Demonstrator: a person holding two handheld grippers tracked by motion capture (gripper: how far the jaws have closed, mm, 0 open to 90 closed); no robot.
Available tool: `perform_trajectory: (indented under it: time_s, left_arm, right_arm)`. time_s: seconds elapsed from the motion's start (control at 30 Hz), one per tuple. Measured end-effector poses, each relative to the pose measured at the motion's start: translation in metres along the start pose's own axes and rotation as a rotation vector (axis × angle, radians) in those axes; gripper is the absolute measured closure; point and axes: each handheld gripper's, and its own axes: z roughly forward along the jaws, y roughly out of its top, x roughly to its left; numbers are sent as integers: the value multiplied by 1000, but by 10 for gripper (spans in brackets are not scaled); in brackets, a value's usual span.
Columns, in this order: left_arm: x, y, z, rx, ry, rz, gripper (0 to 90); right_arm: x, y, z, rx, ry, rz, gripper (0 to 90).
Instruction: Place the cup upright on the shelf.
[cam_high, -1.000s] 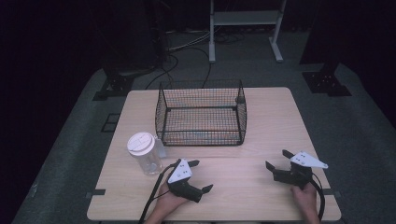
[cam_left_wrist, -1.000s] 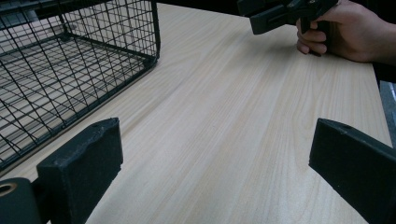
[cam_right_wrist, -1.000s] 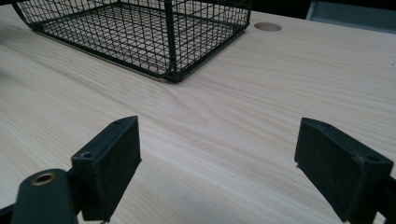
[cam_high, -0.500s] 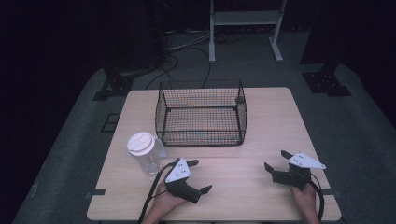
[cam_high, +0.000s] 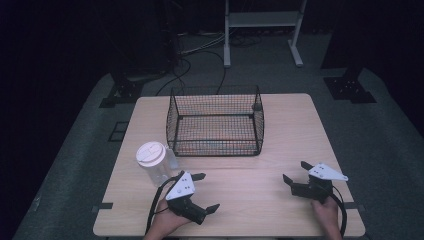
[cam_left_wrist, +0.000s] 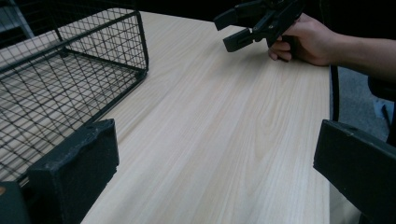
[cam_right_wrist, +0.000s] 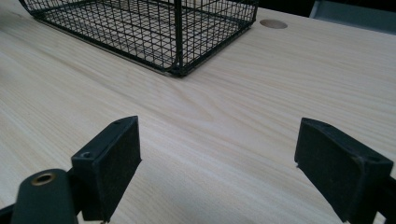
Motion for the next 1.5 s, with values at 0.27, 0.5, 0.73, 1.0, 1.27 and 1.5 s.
perform_trajectory:
  time_s: [0.27,0.5,0.73,1.0,1.27,1.5]
  left_arm:
    - [4,2,-24,15,-10,-18,0]
    - [5,3,-59,-11,12,-36,0]
    - [4,9,-91,-27,37,-31,0]
    - [7,14,-125,-41,92,-39,0]
    - [12,15,-152,-1,156,-37,0]
    - [19,15,-169,35,207,-32,0]
  right_arm:
    - [1,0,0,4,-1,-1,135]
    - [1,0,0,6,0,-8,135]
    - [1,0,0,6,-2,-6,135]
    - [1,0,1,9,-5,-7,135]
    - [2,0,2,19,-5,-14,135]
    - [2,0,2,24,-10,-22,135]
